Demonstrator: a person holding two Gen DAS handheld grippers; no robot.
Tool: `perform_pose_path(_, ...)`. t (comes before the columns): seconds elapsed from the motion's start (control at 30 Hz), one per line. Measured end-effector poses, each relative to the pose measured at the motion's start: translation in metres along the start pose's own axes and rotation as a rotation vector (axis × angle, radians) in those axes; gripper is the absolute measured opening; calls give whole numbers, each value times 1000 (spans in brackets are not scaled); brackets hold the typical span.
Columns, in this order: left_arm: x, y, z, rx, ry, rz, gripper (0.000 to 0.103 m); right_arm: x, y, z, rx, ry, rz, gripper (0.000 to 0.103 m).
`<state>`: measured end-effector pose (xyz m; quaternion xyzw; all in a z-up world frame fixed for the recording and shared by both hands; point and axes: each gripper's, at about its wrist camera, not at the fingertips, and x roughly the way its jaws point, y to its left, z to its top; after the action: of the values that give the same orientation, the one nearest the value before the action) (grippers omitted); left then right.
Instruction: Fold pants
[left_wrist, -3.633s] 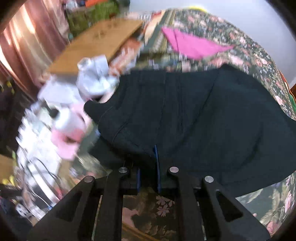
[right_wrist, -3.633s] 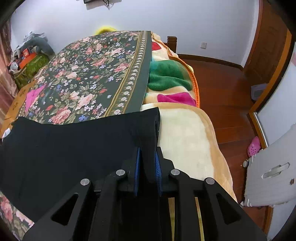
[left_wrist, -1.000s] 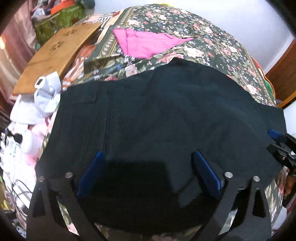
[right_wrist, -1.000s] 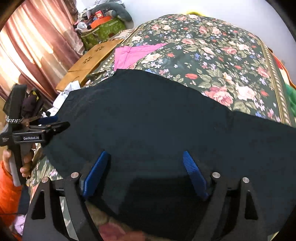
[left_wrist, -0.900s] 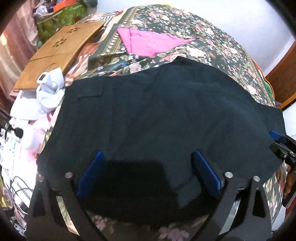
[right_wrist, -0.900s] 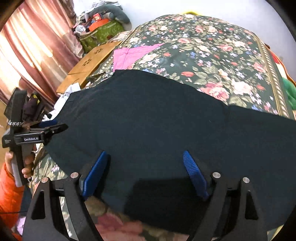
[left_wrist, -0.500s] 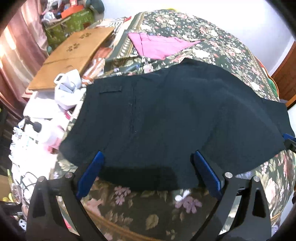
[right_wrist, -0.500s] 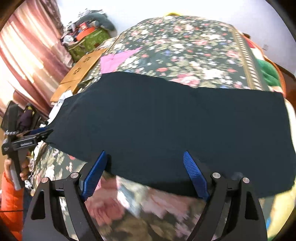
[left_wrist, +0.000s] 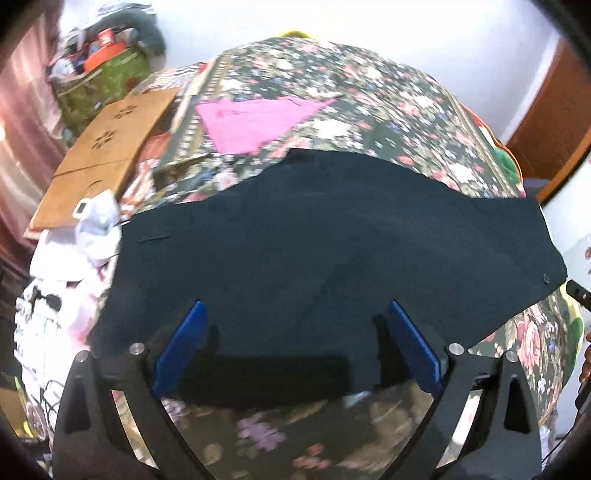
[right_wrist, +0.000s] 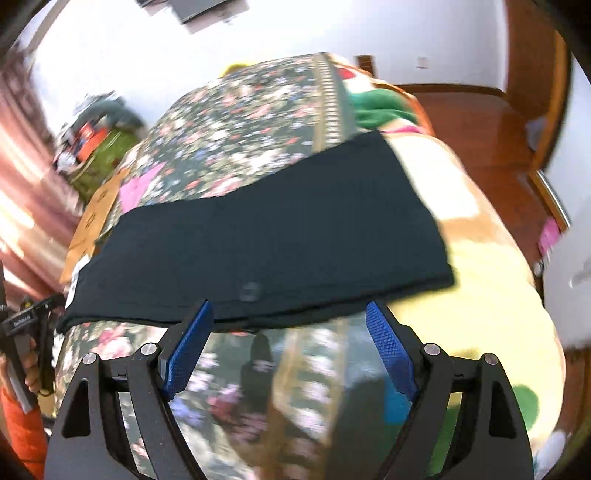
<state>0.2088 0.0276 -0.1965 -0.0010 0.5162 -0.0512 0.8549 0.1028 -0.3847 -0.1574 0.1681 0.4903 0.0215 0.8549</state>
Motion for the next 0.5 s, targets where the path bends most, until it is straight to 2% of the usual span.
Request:
perform_pose_path(0.17, 22, -35, 6, 82, 33, -2, 99, 4, -21, -2, 58, 5, 2, 82)
perform_pose_path(0.5, 40, -67, 23, 113, 60, -37, 99, 17, -44, 11, 158, -59, 69, 82)
